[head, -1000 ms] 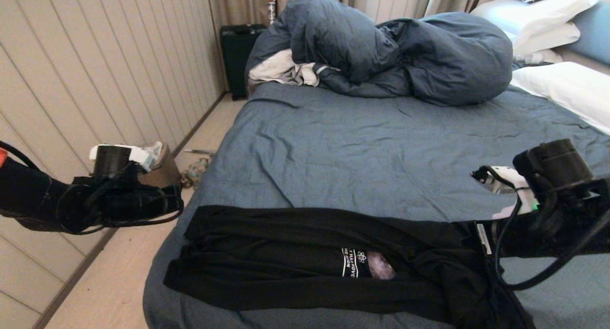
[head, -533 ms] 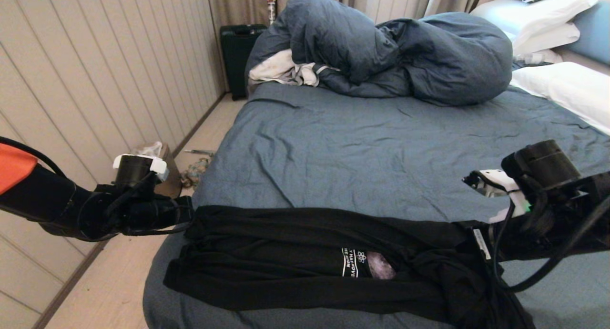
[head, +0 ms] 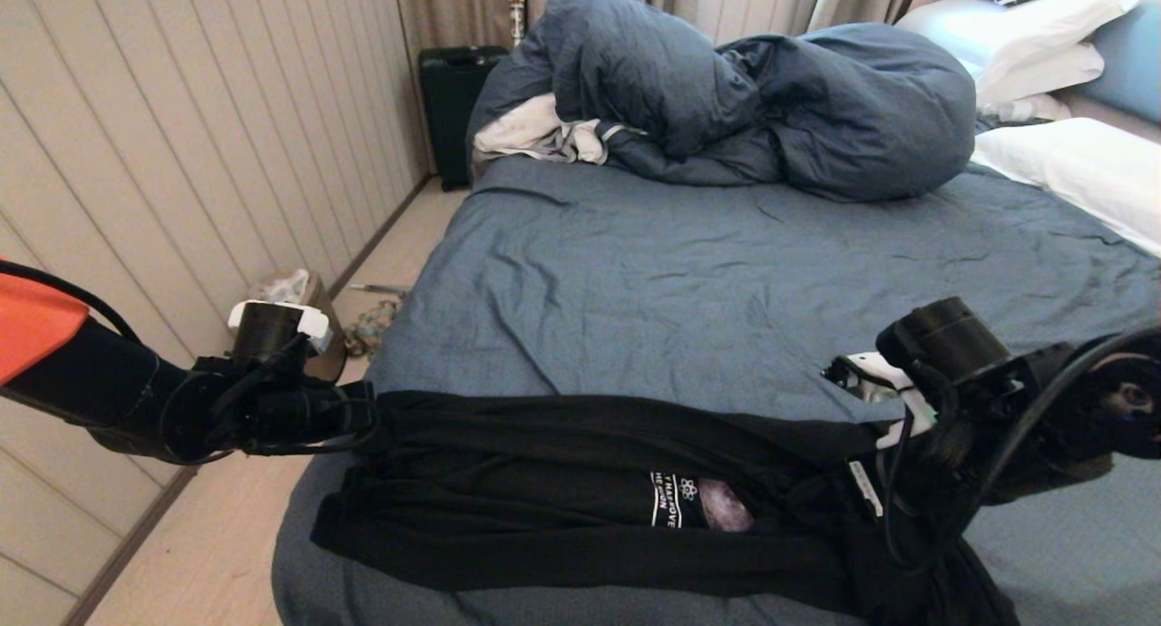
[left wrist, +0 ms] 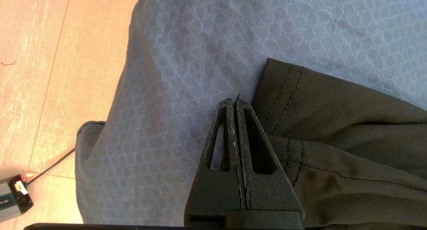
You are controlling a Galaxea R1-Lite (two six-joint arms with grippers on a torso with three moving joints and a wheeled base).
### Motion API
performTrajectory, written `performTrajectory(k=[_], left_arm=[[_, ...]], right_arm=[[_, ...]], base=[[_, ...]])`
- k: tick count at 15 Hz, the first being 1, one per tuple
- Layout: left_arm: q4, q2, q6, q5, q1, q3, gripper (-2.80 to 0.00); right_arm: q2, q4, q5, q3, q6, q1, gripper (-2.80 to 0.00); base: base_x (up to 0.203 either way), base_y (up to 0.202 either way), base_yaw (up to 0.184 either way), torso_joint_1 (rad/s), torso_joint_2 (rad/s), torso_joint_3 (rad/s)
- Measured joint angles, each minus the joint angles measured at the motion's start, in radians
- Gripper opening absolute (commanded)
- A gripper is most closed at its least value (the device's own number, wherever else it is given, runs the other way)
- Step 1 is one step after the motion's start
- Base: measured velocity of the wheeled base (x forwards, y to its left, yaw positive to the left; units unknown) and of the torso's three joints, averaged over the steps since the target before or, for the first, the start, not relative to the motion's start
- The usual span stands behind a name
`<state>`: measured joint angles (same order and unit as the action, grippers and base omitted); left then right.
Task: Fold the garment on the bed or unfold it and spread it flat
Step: Fold the black T-shirt
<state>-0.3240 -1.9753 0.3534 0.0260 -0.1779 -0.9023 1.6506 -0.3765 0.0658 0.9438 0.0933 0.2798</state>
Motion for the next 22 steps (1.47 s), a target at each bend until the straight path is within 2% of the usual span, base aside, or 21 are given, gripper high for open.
performTrajectory(k=[1, 6, 12, 17, 22], left_arm=[[-0.002, 0.0, 0.0, 0.0, 0.0, 0.001, -2.8], [-0.003, -0.004, 0.0, 0.0, -0.006, 0.004, -2.8], [-0.005, -0.008, -0.001, 0.0, -0.013, 0.007, -2.8], [-0.005, -0.012, -0.002, -0.002, -0.015, 0.007, -2.8], [-0.006, -0.018, -0.003, -0.001, -0.016, 0.007, -2.8]], right_arm=[[0.014, 0.004, 0.0, -0.001, 0.006, 0.002, -2.8], [0.062, 0.006, 0.037, 0.007, 0.01, 0.004, -2.8], [0.043, 0.001, 0.037, 0.021, 0.015, 0.017, -2.8], [-0.039, -0.067, 0.018, 0.041, 0.071, 0.183, -2.8], [-0.009, -0.066, 0.017, 0.068, 0.07, 0.218, -2.8]], base=[[0.0, 0.0, 0.0, 0.0, 0.0, 0.0], [0.0, 0.0, 0.0, 0.0, 0.0, 0.0], [0.0, 0.0, 0.0, 0.0, 0.0, 0.0], [0.0, 0.0, 0.0, 0.0, 0.0, 0.0], [0.0, 0.0, 0.0, 0.0, 0.0, 0.0]])
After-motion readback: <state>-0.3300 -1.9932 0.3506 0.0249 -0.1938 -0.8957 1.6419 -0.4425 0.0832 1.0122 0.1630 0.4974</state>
